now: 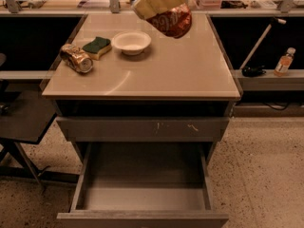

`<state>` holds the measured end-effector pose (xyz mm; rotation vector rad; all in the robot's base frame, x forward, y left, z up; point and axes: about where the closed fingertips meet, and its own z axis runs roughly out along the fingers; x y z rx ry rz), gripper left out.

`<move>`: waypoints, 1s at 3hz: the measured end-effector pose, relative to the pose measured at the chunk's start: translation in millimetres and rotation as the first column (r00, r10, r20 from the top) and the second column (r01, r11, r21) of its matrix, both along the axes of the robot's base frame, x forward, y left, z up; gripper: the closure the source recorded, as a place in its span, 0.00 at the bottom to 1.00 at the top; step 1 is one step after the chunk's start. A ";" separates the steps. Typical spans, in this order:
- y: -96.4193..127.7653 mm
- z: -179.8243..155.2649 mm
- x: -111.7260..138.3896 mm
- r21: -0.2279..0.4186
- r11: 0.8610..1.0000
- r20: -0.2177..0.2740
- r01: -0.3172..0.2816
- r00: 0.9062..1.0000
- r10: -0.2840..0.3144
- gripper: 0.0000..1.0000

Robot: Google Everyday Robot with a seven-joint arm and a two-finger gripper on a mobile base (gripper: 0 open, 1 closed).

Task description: Place coke can into middle drawer

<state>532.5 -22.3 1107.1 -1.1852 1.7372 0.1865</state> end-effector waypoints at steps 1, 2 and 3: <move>26.5 0.6 -30.6 0.000 0.999 0.072 -0.043 0.996 0.043 1.00; 35.1 -16.6 -62.5 0.011 1.000 0.154 -0.019 0.988 0.017 1.00; -7.8 -61.3 -66.8 0.098 0.984 0.132 0.150 0.978 -0.162 1.00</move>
Offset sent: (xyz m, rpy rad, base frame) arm -0.1303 -0.1475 -0.3470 0.2093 0.2448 -0.4929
